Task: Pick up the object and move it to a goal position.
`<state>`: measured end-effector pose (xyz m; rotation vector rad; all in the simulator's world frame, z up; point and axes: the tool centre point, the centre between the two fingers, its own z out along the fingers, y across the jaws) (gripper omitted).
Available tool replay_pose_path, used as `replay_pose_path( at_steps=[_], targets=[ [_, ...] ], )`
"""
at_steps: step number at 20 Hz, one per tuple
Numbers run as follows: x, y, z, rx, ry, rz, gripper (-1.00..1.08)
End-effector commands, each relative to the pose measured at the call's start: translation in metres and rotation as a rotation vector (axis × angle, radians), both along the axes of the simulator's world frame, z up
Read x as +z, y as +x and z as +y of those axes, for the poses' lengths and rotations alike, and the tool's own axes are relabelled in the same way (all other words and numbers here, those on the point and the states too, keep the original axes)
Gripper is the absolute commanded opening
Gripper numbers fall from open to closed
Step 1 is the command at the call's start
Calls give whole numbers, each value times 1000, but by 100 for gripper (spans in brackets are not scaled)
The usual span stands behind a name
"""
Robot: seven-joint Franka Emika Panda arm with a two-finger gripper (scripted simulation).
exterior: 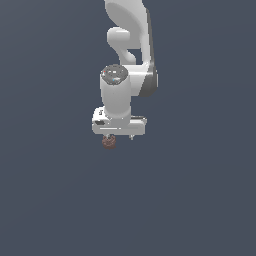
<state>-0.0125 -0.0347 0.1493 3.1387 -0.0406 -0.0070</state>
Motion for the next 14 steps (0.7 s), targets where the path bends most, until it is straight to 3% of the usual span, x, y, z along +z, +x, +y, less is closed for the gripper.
replay_pose_path(
  at_steps=[1,8,14],
  targets=[
    [-13,-9,-14,2,1,0,100],
    [-46,-36,-49,7,3,-3,100],
    [-57,-47,-61,9,3,-4,100]
  ],
)
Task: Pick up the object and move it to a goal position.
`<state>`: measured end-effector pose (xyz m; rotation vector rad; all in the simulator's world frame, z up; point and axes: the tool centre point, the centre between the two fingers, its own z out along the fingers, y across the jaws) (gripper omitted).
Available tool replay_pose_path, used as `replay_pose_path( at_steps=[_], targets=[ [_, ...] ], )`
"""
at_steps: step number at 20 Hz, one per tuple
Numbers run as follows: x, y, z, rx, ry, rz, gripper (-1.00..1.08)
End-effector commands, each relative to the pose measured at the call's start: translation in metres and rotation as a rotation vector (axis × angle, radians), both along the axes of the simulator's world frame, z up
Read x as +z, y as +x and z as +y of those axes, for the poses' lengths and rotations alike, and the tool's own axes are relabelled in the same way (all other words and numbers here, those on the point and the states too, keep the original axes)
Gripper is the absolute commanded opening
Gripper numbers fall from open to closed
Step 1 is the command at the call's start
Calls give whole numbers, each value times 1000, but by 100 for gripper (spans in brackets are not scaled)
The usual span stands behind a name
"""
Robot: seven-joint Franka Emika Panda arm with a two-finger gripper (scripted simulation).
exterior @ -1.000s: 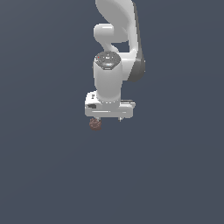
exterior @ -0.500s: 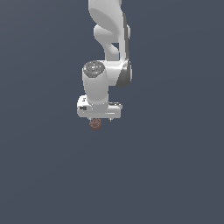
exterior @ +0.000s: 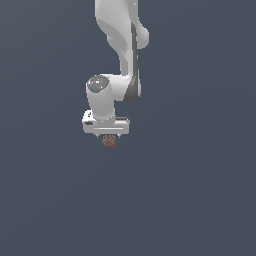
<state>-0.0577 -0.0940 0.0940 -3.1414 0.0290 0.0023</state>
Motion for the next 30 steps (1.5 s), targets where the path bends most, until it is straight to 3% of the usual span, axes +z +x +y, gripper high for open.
replay_pose_path(
  at_steps=[1,21,22,30],
  targets=[
    [-3,-3,-3,1,0,-1,100],
    [-53,-3,-3,2,0,-1,100],
    [-53,-3,-3,2,0,-1,-100],
    [-53,-3,-3,2,0,-1,-100]
  ],
)
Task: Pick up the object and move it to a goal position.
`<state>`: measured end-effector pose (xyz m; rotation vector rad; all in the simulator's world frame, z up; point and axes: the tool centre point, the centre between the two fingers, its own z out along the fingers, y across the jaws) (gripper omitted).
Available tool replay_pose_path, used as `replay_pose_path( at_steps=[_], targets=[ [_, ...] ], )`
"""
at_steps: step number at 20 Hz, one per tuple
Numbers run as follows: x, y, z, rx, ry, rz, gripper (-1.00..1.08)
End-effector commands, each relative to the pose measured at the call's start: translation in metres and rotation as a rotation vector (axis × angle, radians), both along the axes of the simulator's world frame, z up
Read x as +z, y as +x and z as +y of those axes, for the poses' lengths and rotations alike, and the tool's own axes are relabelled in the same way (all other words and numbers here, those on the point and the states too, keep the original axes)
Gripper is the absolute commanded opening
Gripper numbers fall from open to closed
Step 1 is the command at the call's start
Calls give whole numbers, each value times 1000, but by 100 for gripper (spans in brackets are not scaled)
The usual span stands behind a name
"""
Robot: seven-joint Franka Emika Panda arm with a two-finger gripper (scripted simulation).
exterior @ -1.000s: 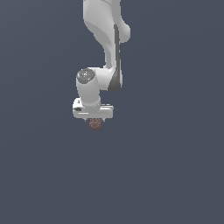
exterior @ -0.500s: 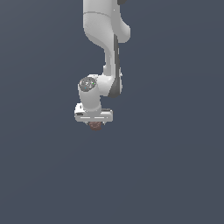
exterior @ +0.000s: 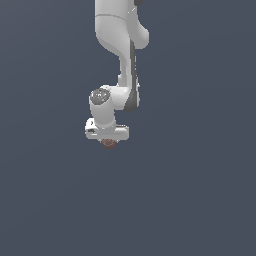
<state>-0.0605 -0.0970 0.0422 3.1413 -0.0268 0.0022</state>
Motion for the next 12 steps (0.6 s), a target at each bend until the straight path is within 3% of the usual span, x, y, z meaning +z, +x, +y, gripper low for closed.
replay_pose_path(
  at_steps=[1,12],
  targets=[
    [-1,0,0,0,0,1,-100],
    [22,13,-9,0,0,0,-100]
  ],
)
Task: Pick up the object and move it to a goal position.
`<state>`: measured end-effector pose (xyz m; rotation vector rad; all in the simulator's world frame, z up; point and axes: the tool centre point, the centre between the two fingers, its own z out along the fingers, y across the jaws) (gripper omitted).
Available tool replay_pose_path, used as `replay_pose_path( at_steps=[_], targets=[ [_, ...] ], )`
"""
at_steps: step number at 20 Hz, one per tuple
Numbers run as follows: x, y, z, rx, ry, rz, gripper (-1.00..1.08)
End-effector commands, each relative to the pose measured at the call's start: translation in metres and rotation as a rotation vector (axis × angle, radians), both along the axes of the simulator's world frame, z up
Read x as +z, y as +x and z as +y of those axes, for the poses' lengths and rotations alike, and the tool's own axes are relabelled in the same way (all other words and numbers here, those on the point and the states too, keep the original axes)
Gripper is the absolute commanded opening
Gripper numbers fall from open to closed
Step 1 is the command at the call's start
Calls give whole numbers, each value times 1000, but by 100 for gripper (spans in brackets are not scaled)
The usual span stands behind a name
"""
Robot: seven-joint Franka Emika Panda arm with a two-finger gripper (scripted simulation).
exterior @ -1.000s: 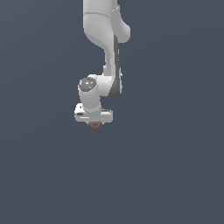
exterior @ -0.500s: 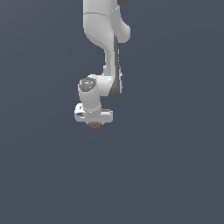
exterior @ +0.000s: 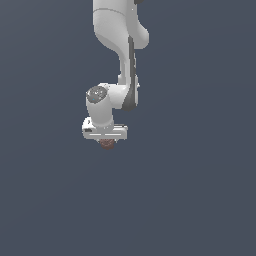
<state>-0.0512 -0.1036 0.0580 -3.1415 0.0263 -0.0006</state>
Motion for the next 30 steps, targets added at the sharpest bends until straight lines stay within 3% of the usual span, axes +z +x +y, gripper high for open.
replay_pose_path(
  at_steps=[1,19,30],
  targets=[
    [11,6,-4,0,0,-1,-100],
    [130,80,-55,0,0,0,-100],
    [164,104,-70,0,0,0,-100]
  ],
)
